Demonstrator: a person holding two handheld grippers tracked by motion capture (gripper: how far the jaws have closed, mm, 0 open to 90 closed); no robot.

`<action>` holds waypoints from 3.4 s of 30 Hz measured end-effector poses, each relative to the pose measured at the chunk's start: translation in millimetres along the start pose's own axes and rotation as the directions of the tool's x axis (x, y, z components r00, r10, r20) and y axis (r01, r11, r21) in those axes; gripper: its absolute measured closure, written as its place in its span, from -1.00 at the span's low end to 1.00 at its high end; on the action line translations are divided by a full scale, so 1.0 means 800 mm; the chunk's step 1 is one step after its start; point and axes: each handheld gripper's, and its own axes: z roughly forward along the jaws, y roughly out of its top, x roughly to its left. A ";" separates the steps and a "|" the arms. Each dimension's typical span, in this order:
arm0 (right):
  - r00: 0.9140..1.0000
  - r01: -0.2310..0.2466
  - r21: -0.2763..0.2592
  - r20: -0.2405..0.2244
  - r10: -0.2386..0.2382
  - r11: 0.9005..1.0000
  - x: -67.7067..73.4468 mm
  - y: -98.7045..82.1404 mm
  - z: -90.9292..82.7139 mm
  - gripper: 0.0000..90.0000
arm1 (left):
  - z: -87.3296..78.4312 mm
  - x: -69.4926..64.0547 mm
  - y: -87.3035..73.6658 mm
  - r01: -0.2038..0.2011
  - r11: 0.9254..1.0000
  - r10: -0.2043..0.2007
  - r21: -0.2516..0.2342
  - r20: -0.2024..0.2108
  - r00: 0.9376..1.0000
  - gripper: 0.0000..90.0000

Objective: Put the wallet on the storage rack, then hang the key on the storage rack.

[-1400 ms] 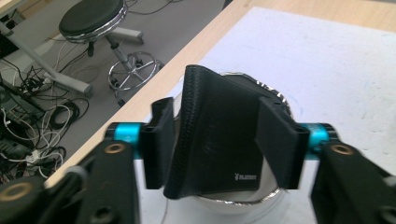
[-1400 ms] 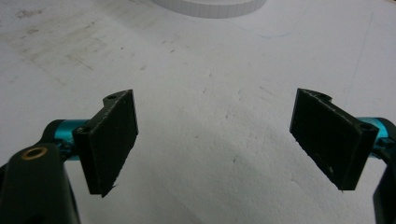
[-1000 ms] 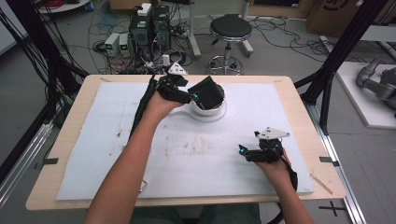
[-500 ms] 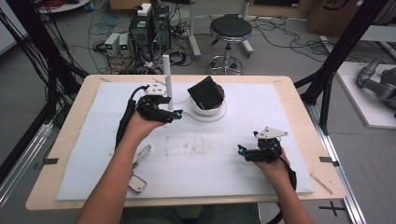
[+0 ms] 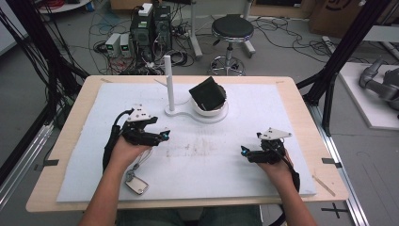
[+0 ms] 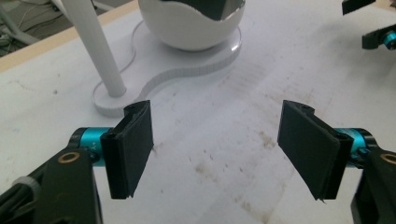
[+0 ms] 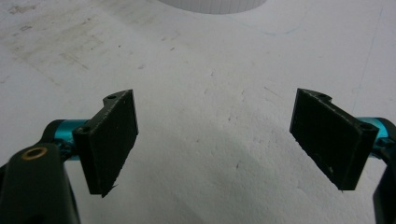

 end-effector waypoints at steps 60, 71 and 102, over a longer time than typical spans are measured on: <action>0.997 0.051 -0.014 -0.051 -0.051 0.999 0.019 0.042 0.052 -0.66 | -0.054 -0.002 -0.111 0.120 0.977 -0.107 0.177 -0.082 0.991 -0.47; 0.997 0.051 -0.003 -0.051 -0.051 0.999 0.020 0.042 0.051 -0.66 | -0.048 -0.008 -0.116 0.050 0.963 -0.037 0.265 -0.056 0.998 0.23; 0.998 0.041 0.026 -0.057 -0.039 0.999 0.020 0.038 0.044 -0.66 | -0.074 -0.004 -0.068 0.072 0.997 -0.072 0.026 -0.001 0.997 0.82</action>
